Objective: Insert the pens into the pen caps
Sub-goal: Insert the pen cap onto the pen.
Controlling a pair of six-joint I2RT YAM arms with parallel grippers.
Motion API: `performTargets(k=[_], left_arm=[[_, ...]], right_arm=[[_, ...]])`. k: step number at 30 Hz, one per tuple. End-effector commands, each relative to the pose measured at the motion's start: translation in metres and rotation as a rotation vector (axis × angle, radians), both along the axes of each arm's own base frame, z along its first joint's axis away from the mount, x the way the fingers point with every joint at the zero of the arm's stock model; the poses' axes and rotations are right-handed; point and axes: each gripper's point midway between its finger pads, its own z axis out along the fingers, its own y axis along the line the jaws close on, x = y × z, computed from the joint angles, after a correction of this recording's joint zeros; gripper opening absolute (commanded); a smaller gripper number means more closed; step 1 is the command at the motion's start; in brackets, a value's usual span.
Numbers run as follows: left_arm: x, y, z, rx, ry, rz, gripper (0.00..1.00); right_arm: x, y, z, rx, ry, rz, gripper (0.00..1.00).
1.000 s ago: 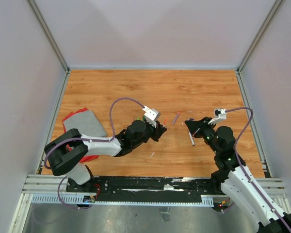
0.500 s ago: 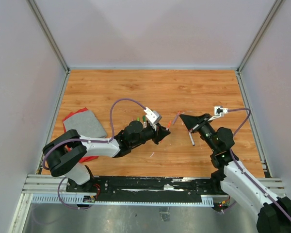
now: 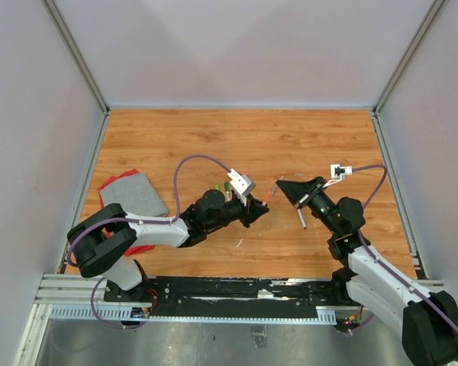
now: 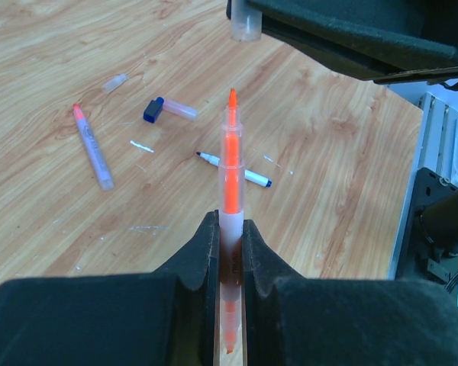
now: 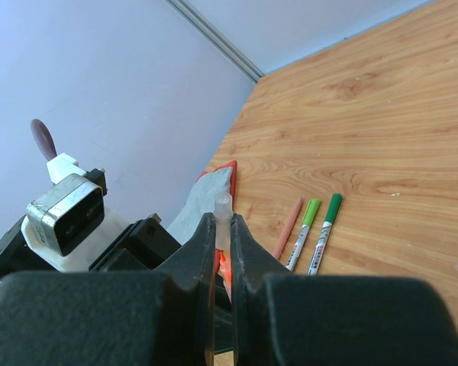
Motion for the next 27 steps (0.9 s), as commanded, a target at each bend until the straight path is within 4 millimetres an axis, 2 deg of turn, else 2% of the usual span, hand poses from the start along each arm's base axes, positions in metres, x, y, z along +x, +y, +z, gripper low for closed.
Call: performTargets(k=[1, 27], left_arm=[[0.0, -0.009, 0.016, -0.038, -0.047, -0.022, 0.01], [0.0, -0.009, 0.016, -0.033, -0.054, -0.027, 0.01]], right_arm=[[-0.003, 0.002, 0.012, 0.016, -0.047, 0.037, 0.01], [-0.004, 0.011, 0.0, -0.006, -0.002, 0.089, 0.01]])
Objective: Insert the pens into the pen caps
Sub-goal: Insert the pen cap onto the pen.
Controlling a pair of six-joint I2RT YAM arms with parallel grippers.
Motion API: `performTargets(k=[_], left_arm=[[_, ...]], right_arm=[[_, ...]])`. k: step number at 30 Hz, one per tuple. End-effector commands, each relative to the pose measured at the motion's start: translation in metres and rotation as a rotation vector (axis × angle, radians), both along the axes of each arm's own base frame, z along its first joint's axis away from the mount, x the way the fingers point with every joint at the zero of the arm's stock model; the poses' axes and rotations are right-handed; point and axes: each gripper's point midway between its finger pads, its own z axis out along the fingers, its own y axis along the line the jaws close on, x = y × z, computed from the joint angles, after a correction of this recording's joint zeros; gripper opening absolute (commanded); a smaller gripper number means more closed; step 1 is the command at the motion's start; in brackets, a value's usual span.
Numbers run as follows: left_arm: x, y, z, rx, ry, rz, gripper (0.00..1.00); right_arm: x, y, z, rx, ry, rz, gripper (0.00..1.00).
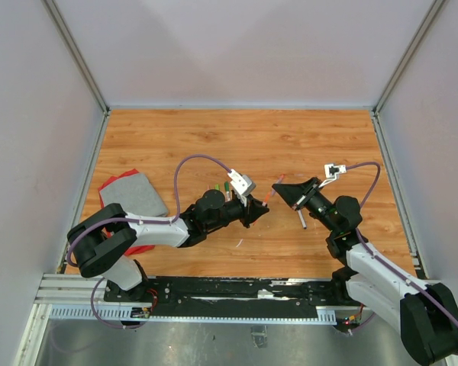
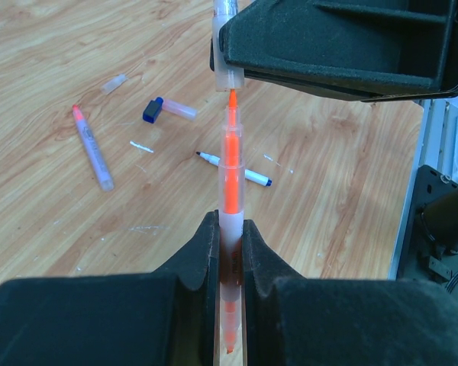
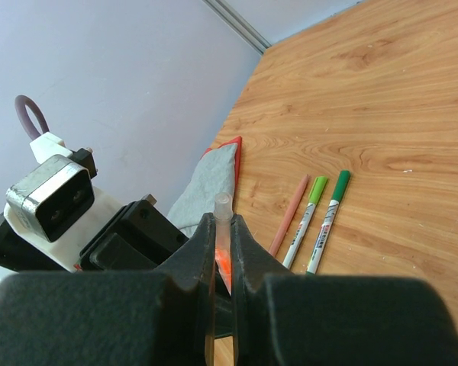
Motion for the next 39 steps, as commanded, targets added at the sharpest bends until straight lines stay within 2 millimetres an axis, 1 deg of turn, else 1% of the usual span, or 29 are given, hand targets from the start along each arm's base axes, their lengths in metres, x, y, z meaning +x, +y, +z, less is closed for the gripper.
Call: performTargets(k=[1, 14, 17, 27, 39], left_arm=[[0.0, -0.008, 0.015, -0.036, -0.045, -0.017, 0.01], [0.001, -0.009, 0.015, -0.033, -0.042, -0.013, 0.01], [0.002, -0.008, 0.014, -0.031, -0.041, -0.01, 0.0], [0.002, -0.008, 0.015, -0.03, -0.042, -0.009, 0.0], [0.002, -0.008, 0.015, -0.031, -0.04, -0.01, 0.01]], right_arm=[[0.0, 0.0, 0.016, 0.014, -0.052, 0.015, 0.01], [-0.004, 0.005, 0.01, -0.007, -0.045, 0.045, 0.01], [-0.004, 0.006, 0.011, -0.006, -0.049, 0.045, 0.01], [0.0, 0.0, 0.023, 0.039, -0.069, -0.003, 0.01], [-0.003, -0.001, 0.023, 0.045, -0.08, 0.0, 0.01]])
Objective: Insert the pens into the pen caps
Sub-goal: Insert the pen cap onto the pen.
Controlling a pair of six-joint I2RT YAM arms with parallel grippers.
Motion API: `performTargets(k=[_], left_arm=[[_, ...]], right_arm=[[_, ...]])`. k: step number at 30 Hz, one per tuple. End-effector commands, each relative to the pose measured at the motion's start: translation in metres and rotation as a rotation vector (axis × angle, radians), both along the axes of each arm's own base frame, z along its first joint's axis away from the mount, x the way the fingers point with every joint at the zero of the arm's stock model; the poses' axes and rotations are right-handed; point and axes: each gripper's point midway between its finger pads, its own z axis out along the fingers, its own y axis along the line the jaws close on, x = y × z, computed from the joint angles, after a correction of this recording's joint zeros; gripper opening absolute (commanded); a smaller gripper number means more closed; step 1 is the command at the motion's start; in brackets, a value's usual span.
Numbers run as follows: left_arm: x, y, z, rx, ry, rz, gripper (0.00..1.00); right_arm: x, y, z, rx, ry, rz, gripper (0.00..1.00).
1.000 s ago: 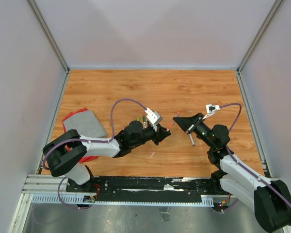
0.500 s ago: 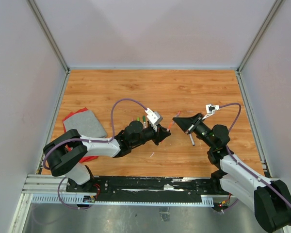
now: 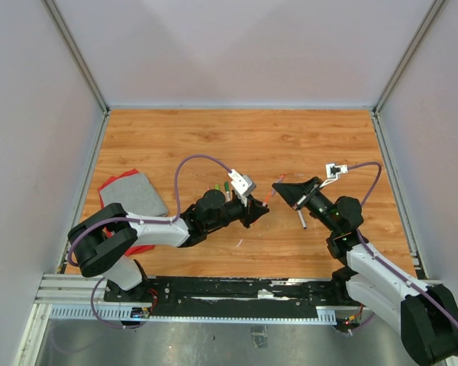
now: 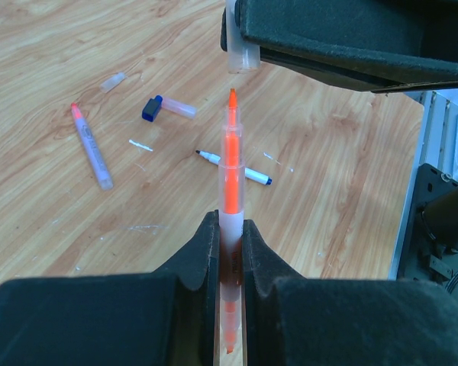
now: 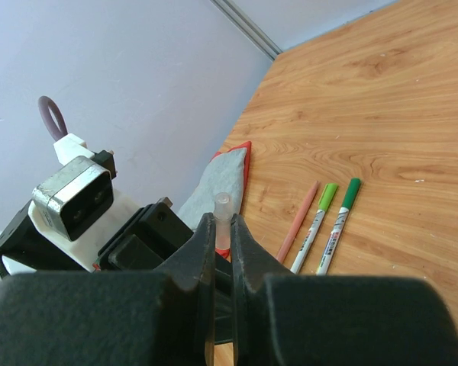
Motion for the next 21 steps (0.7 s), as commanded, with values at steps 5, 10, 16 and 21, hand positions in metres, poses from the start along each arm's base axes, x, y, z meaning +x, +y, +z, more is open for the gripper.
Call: performTargets(k=[5, 10, 16, 21], left_arm=[[0.002, -0.008, 0.017, -0.035, -0.044, -0.01, 0.01], [0.003, -0.008, 0.017, -0.035, -0.044, -0.008, 0.01], [0.002, -0.007, 0.016, -0.034, -0.044, -0.007, 0.01], [0.003, -0.008, 0.016, -0.033, -0.043, -0.007, 0.01]], right_arm=[[0.0, 0.0, 0.011, 0.009, -0.038, -0.003, 0.01], [0.0, 0.0, 0.0, -0.027, -0.004, -0.001, 0.01], [-0.003, 0.004, -0.007, -0.042, 0.011, 0.032, 0.01], [-0.005, 0.005, -0.009, -0.048, 0.012, 0.039, 0.01]])
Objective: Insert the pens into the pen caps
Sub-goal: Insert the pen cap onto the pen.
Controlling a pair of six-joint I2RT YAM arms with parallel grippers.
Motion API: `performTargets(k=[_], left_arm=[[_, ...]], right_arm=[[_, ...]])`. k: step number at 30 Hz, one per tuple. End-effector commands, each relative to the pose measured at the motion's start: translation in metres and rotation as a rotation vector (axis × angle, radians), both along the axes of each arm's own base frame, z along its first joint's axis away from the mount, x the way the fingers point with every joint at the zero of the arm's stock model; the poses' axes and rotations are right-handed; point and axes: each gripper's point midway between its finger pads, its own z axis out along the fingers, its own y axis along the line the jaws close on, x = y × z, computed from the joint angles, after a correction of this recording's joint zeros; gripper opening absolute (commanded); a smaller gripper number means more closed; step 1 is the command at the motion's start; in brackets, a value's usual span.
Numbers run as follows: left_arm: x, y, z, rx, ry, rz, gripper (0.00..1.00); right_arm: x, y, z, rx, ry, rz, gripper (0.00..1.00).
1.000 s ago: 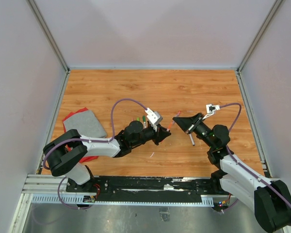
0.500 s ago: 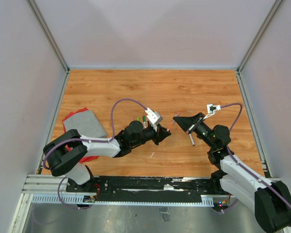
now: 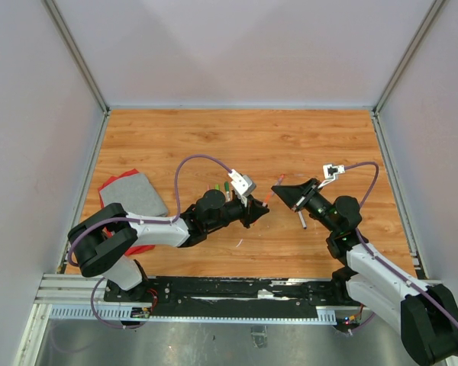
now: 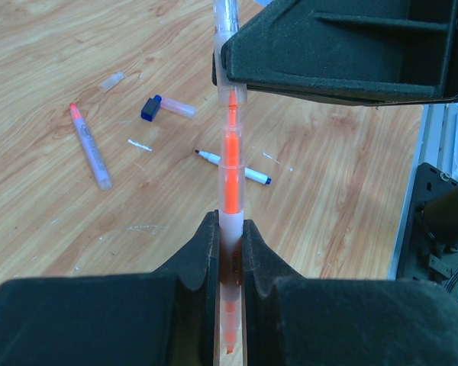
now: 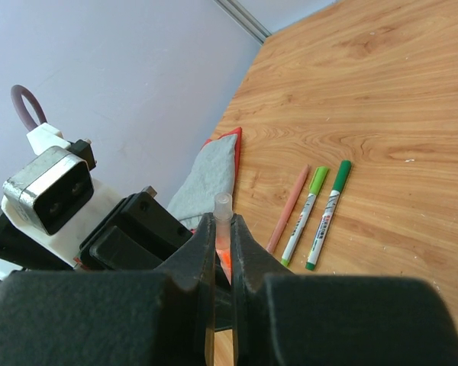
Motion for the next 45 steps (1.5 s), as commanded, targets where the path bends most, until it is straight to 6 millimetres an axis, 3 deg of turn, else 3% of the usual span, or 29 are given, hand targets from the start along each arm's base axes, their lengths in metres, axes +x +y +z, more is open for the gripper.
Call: performTargets(k=[1, 15, 30, 35, 39, 45], left_arm=[[0.002, -0.008, 0.016, -0.034, -0.043, -0.008, 0.0], [0.003, -0.009, 0.016, -0.034, -0.036, -0.006, 0.0], [0.004, -0.006, 0.019, -0.055, -0.03, 0.013, 0.01], [0.004, -0.005, 0.02, -0.054, -0.033, 0.015, 0.0], [0.004, -0.005, 0.019, -0.051, -0.033, 0.018, 0.0], [0.004, -0.004, 0.02, -0.053, -0.036, 0.019, 0.01]], right_arm=[[-0.004, 0.004, 0.003, -0.02, -0.032, 0.03, 0.01], [-0.012, 0.015, -0.015, -0.118, -0.076, 0.053, 0.01], [-0.022, 0.025, -0.05, -0.188, -0.074, 0.048, 0.01], [-0.023, 0.027, -0.046, -0.177, -0.084, 0.057, 0.13], [-0.026, 0.027, -0.04, -0.178, -0.097, 0.062, 0.29], [-0.021, 0.002, -0.032, -0.202, -0.082, -0.073, 0.53]])
